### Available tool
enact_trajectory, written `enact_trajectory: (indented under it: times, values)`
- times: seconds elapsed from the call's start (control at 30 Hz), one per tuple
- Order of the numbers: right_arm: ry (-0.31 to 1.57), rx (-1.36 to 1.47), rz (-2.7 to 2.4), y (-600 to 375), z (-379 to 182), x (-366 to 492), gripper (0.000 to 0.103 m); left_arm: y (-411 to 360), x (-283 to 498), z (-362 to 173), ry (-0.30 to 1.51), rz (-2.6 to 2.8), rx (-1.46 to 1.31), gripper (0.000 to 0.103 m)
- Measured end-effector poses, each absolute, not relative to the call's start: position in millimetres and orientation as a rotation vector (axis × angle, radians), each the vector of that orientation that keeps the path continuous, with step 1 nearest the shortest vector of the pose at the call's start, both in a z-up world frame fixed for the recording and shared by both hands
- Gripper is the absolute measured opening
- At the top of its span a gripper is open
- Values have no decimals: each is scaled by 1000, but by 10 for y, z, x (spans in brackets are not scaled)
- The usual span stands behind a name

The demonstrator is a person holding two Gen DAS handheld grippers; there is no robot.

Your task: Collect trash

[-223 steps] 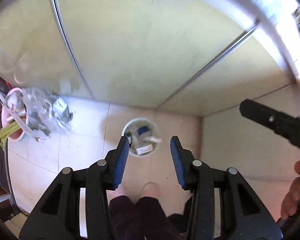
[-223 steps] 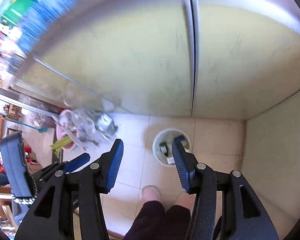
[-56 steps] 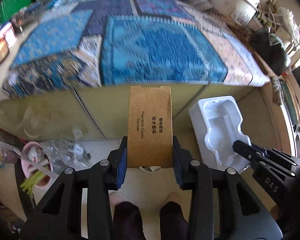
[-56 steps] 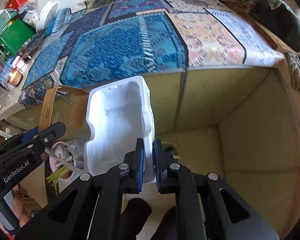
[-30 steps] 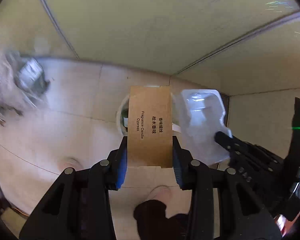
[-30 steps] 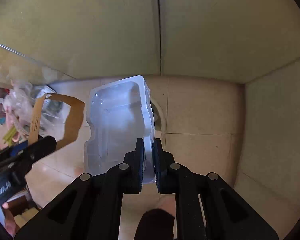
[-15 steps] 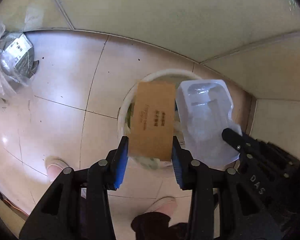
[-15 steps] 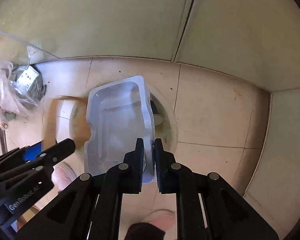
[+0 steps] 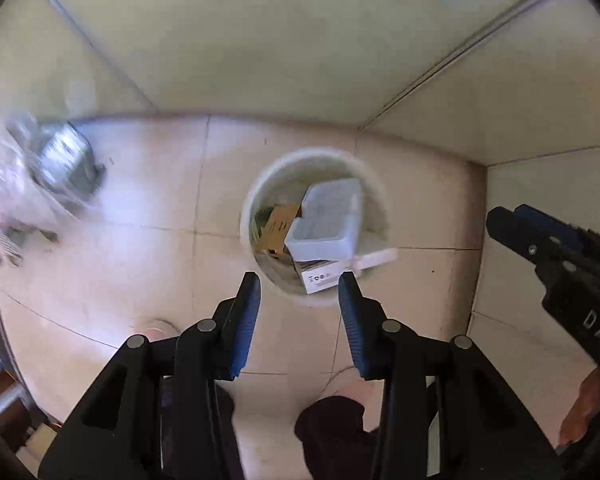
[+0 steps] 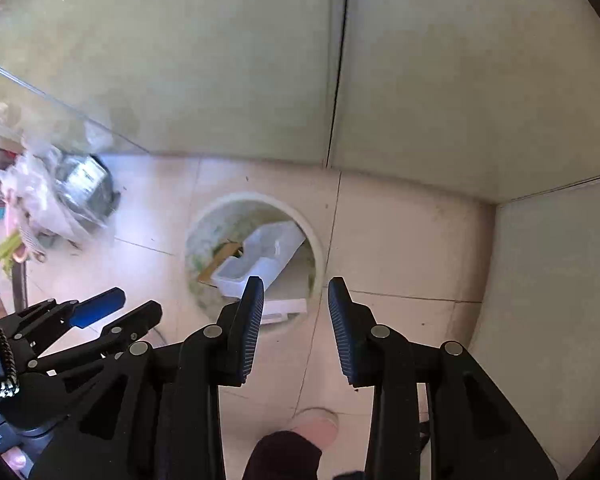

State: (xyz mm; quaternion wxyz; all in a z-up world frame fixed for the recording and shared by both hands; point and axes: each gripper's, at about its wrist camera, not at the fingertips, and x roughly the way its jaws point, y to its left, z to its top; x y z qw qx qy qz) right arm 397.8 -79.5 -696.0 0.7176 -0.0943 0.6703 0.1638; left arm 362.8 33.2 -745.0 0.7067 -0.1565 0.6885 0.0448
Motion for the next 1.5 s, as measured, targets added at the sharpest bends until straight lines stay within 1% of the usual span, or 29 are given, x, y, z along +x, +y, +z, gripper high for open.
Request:
enact_trajectory:
  times: [0.07,0.17,0.33,0.53,0.6,0.7,0.8,0.87,0.93,0.97,1.0,1.03,1.07,1.1,1.17,1.23,1.27,1.3,1.33,1.4,1.43,1.5]
  values:
    - [1440,-197,367,-861,-6534,3971,31,290,3620,-6934,1474,89,-316,39]
    - [1346,-187,383,-926,-5748,3904,31,265,3592,-6177,1393,73,-281,39]
    - [1214,-107,437,-1116,-4259,3686,31,145,3387,-4622,1227,65,-243,39]
    - [990,-54,482,-1400,-2526,3264,31,12,2932,-2771,980,42,-236,39]
    - [903,-42,491,-1487,-2013,3071,31,14,2751,-2261,896,36,-227,43]
    - [793,-16,496,-1558,-1467,2775,31,-27,2421,-1563,768,35,-194,44]
    - [685,-1,494,-1593,-1016,2435,31,-3,2092,-1061,660,38,-146,49]
    - [622,-1,481,-1525,-797,2194,31,60,1863,-787,593,27,-123,54]
    - [571,-1,476,-1424,-626,1958,31,114,1600,-566,535,11,-109,56]
    - [551,0,472,-1395,-567,1846,32,112,1468,-469,514,9,-103,59]
    - [530,1,464,-1364,-513,1706,35,115,1347,-388,493,11,-94,60]
    - [514,4,458,-1357,-481,1633,39,131,1206,-320,470,14,-85,65]
    - [498,8,447,-1334,-452,1512,45,124,1103,-271,458,19,-82,71]
    - [487,11,442,-1343,-425,1446,51,139,976,-232,445,23,-80,74]
    - [468,13,431,-1328,-396,1294,54,167,763,-166,429,26,-80,89]
    - [461,10,418,-1306,-372,1152,56,201,577,-148,421,38,-77,98]
    - [459,8,414,-1301,-367,1104,62,223,495,-146,421,40,-76,101]
    - [452,7,404,-1291,-364,1034,69,237,420,-150,423,44,-76,102]
    - [444,8,393,-1289,-356,964,73,252,366,-166,428,44,-76,102]
    - [432,9,380,-1292,-349,842,84,273,266,-191,437,38,-80,102]
    - [431,8,374,-1295,-346,792,87,274,228,-207,441,36,-82,102]
    - [427,5,357,-1289,-346,696,99,282,150,-232,446,28,-93,102]
